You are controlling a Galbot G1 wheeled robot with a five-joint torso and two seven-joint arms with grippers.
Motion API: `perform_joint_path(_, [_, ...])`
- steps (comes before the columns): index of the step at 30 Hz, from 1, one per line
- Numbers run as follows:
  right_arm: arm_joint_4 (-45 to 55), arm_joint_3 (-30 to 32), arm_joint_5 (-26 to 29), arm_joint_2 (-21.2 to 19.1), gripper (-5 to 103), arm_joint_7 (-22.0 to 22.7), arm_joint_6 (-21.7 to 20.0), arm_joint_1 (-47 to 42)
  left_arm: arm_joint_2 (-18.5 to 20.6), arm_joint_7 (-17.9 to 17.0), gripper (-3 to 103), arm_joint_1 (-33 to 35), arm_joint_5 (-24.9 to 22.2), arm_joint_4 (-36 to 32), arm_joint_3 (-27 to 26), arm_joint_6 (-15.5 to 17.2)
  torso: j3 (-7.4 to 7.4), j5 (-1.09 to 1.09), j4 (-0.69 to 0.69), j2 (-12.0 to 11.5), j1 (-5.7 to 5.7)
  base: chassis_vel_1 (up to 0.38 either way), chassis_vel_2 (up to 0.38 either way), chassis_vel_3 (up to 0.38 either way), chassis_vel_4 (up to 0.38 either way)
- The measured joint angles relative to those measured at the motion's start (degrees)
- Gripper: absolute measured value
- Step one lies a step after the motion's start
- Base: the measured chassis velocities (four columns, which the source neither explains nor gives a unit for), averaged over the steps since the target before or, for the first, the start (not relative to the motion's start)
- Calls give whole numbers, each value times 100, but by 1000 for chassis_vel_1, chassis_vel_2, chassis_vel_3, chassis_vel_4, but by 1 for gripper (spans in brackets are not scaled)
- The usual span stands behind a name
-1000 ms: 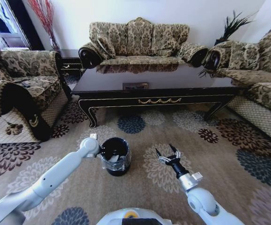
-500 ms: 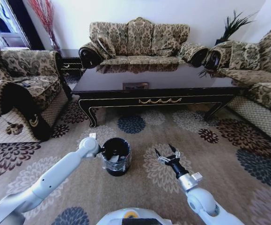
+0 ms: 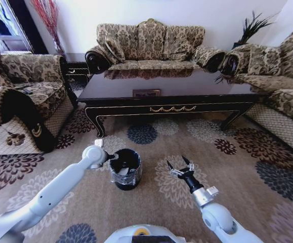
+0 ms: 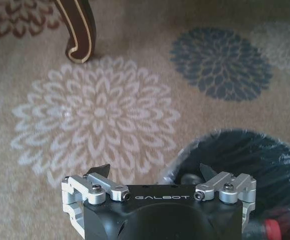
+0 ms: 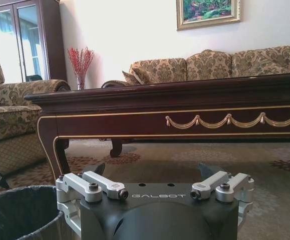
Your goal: Move to the front of the table and pick up the trash from the floor, then place it into the trash bin.
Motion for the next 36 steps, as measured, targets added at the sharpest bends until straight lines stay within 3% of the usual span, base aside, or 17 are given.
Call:
perform_joint_path(3, [37, 64, 15, 19, 100, -5, 18, -56, 90, 329, 100, 167, 324, -84, -183, -34, 0, 0, 0, 0, 0, 0, 0, 0, 0])
perform_joint_path(6, [48, 192, 2, 74, 100, -41, 77, -135, 174, 882, 100, 452, 995, -155, -445, -277, 0, -1, 0, 0, 0, 0, 0, 0, 0])
perform_joint_path(7, [48, 192, 2, 74, 100, -41, 77, -135, 174, 882, 100, 452, 995, -155, -445, -277, 0, -1, 0, 0, 0, 0, 0, 0, 0])
perform_joint_path(10, [19, 332, -21, 164, 100, -17, 170, -165, 319, 1580, 100, 798, 1972, -245, -733, -634, 0, -1, 0, 0, 0, 0, 0, 0, 0])
perform_joint_path(11, [19, 332, -21, 164, 100, -17, 170, -165, 319, 1580, 100, 798, 1972, -245, -733, -634, 0, -1, 0, 0, 0, 0, 0, 0, 0])
perform_joint_path(13, [-20, 433, -53, 241, 100, 135, 283, -186, 436, 2058, 100, 1084, 2575, -349, -916, -969, 0, 0, 0, 0, 0, 0, 0, 0, 0])
perform_joint_path(15, [-20, 466, -53, 260, 100, 167, 313, -200, 465, 2210, 100, 1192, 2761, -378, -976, -1135, 0, 1, 0, 0, 0, 0, 0, 0, 0])
perform_joint_path(18, [16, 674, -153, 397, 100, 114, 679, -309, 495, 2697, 100, 1696, 3616, -472, -1304, -2048, 0, -1, -2, 0, 0, 0, 0, 0, 0])
perform_joint_path(20, [41, 707, -188, 424, 100, 97, 736, -329, 496, 2774, 100, 1800, 3797, -490, -1386, -2162, 0, 0, -2, 0, 0, 0, 0, 0, 0])
perform_joint_path(23, [212, 855, -369, 549, 100, 11, 918, -462, 456, 3143, 100, 2365, 4639, -614, -1898, -2672, -1, -1, 1, 0, 0, 0, 0, 0, 0])
perform_joint_path(24, [212, 855, -369, 549, 100, 11, 918, -462, 456, 3143, 100, 2365, 4639, -614, -1898, -2672, -1, -1, 1, 0, 0, 0, 0, 0, 0])
perform_joint_path(27, [136, 936, -731, 668, 100, -202, 1415, -516, 287, 3352, 100, 2764, 5232, -711, -2339, -3106, -1, -1, -1, 0, 0, 0, 0, 0, 0])
perform_joint_path(33, [18, 929, -953, 826, 100, -272, 1738, -484, 156, 3386, 100, 3180, 5589, -814, -2732, -3337, -1, 0, -1, 0, 1, 0, 0, 0, 0])
perform_joint_path(36, [-58, 967, -1059, 932, 100, -265, 1822, -499, 31, 3501, 100, 3763, 6059, -897, -3093, -3651, 0, 0, 0, 0, 1, 0, 0, 0, 0])
